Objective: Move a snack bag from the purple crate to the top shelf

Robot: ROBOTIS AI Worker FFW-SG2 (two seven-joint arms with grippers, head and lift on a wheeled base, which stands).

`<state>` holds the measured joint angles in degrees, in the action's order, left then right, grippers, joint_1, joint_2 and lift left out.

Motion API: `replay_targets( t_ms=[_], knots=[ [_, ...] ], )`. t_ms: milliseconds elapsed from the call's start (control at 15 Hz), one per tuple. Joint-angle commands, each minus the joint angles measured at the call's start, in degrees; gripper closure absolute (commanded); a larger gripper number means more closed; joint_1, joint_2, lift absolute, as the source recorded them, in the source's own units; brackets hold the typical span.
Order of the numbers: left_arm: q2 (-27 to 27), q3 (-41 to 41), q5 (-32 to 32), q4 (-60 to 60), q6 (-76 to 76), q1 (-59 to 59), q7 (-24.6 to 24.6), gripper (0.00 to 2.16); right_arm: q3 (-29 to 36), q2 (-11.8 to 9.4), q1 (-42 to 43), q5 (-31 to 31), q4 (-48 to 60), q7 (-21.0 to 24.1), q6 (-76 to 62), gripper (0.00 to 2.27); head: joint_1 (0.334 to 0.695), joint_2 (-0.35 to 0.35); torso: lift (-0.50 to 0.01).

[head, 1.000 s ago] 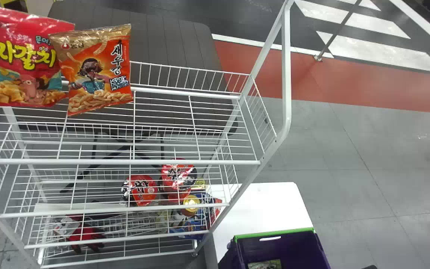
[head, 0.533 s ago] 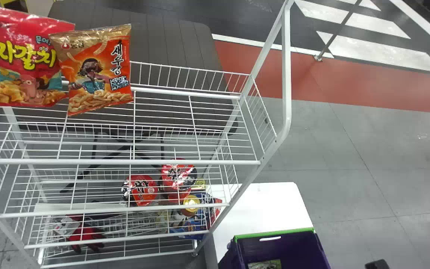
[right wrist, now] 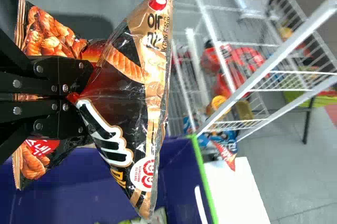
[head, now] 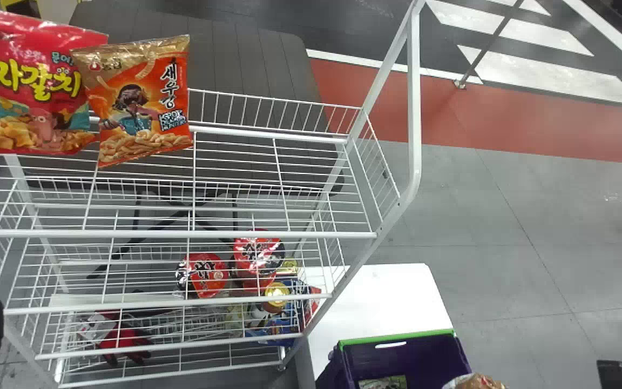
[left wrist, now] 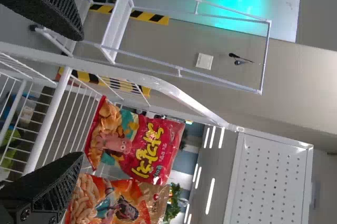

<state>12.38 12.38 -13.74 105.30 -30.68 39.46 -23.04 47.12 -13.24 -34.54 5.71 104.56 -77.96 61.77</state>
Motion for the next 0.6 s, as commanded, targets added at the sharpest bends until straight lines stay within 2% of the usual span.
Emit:
replay_targets(
  t_ms=[0,200,400,533],
  knots=[
    [-0.08,0.01,-0.23,0.09,0.23,0.09,0.1,0.0,0.96,0.93,0.0,-4.39,6.8,-0.36,11.32,1.9,0.695,-0.35,-0.001],
    [0.18,0.27,-0.15,1.05,0.76,0.62,0.19,0.0,4.3,2.86,1.67,-8.44,16.55,-0.36,28.31,1.89,0.695,-0.35,-0.001],
    [0.8,1.24,0.56,2.19,1.99,0.35,0.19,0.0,9.48,6.99,3.52,-17.14,23.41,-0.35,28.31,1.89,0.695,-0.35,-0.001],
    [1.15,1.51,0.73,2.81,3.05,0.35,0.19,0.0,9.75,9.46,4.22,-22.24,26.13,6.15,28.31,1.89,0.695,-0.35,-0.001]
  ],
)
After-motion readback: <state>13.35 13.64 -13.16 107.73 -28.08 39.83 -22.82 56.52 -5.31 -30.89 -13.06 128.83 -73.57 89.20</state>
